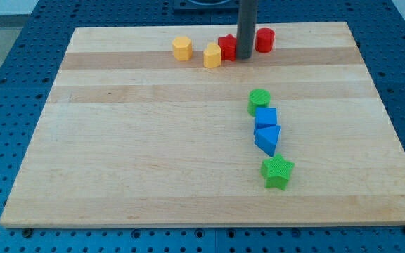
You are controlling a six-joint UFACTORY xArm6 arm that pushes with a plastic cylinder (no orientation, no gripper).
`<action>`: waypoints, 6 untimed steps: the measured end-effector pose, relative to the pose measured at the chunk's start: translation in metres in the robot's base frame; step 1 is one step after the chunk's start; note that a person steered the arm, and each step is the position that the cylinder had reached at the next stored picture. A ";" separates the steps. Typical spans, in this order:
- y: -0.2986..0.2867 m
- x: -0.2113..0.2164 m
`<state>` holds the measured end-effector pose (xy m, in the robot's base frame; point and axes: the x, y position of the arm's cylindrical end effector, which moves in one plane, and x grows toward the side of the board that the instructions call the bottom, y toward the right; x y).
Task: Push the red star into the yellow blocks
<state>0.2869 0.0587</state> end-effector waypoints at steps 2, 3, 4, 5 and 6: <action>-0.105 0.012; -0.039 0.002; 0.029 -0.039; -0.009 -0.054; -0.111 -0.010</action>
